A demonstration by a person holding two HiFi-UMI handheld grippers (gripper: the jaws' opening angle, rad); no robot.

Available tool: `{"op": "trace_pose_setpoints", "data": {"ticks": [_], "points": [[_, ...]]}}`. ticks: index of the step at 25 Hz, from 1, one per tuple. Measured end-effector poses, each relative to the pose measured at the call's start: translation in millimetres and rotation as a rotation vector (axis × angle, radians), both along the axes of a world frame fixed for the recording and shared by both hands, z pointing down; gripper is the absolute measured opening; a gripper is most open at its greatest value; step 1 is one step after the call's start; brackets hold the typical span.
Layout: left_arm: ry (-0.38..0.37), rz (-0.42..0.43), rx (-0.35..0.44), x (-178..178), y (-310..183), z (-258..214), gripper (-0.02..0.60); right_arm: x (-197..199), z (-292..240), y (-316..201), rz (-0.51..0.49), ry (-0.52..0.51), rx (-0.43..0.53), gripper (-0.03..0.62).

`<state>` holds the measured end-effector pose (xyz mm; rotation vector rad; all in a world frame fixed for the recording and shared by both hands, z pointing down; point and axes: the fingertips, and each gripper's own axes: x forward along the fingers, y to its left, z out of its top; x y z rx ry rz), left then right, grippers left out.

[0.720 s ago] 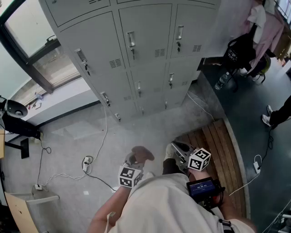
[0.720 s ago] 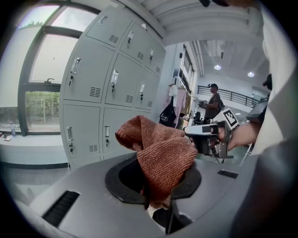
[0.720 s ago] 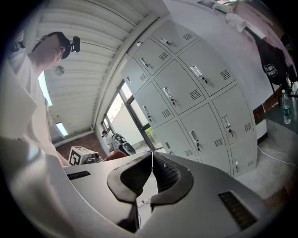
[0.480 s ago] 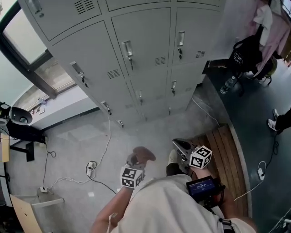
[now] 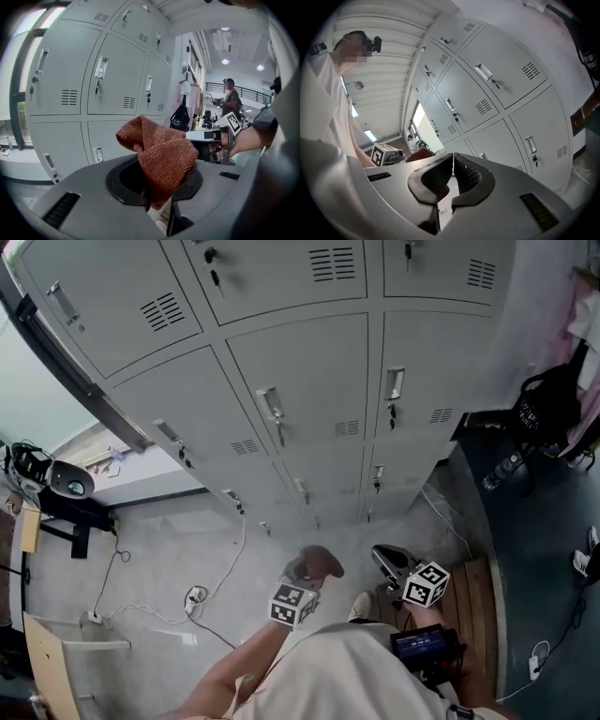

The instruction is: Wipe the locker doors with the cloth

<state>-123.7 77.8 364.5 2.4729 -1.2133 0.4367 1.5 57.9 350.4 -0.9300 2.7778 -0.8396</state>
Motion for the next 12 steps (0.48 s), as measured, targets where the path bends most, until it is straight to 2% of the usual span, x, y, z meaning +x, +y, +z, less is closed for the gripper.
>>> {"op": "trace_pose_setpoints", "data": {"ticks": [6,12], "points": [[-0.039,-0.060,-0.007,11.5,-35.7,8.0,0.071,16.3,15.0,-26.4,-0.052,0.003,-0.024,0.018],[-0.069,-0.117,-0.076,-2.7,-53.5,34.2,0.071,27.5,26.3,-49.6,-0.034,-0.004,-0.078,0.018]]}}
